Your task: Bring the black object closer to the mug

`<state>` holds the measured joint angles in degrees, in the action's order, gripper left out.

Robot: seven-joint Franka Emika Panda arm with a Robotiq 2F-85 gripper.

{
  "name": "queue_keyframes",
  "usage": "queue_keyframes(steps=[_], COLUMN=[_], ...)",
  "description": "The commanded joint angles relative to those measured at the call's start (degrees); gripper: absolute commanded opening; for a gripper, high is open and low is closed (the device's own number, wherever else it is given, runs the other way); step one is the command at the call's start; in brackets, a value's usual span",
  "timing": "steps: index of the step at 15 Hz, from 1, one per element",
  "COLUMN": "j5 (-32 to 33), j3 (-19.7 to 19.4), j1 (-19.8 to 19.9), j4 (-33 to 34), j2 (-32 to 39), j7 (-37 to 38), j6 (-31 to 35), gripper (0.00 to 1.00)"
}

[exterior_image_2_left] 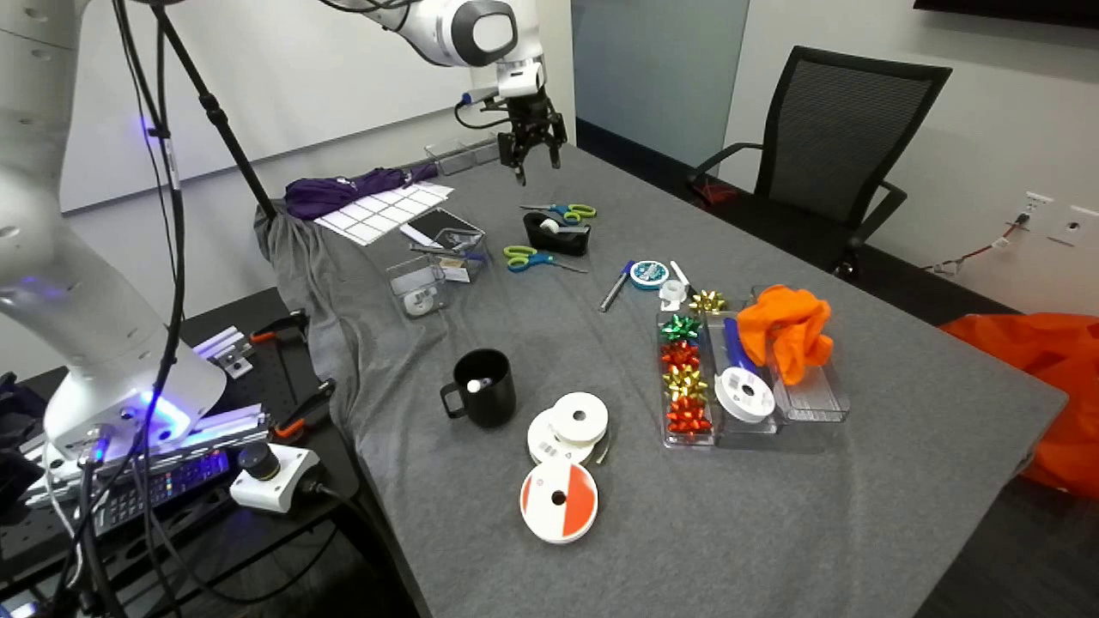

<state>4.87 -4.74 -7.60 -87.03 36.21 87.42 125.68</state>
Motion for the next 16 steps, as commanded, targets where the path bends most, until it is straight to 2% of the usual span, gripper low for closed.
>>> queue_keyframes(steps=[1, 5, 9, 13, 16], j5=[1.53, 2.37, 3.12, 3.51, 2.75], j3=[-0.91, -0.44, -0.56, -0.62, -0.93], j1=[-1.05, -1.15, -0.95, -0.21, 0.49], j4=[10.43, 16.51, 19.61, 18.43, 16.72], j2=[9.11, 15.54, 18.30, 17.07, 16.39], j7=[-0.70, -6.68, -14.52, -23.67, -27.85], j6=[-2.06, -2.65, -5.01, -6.41, -2.63], gripper=[1.00, 1.00, 1.00, 1.00, 1.00])
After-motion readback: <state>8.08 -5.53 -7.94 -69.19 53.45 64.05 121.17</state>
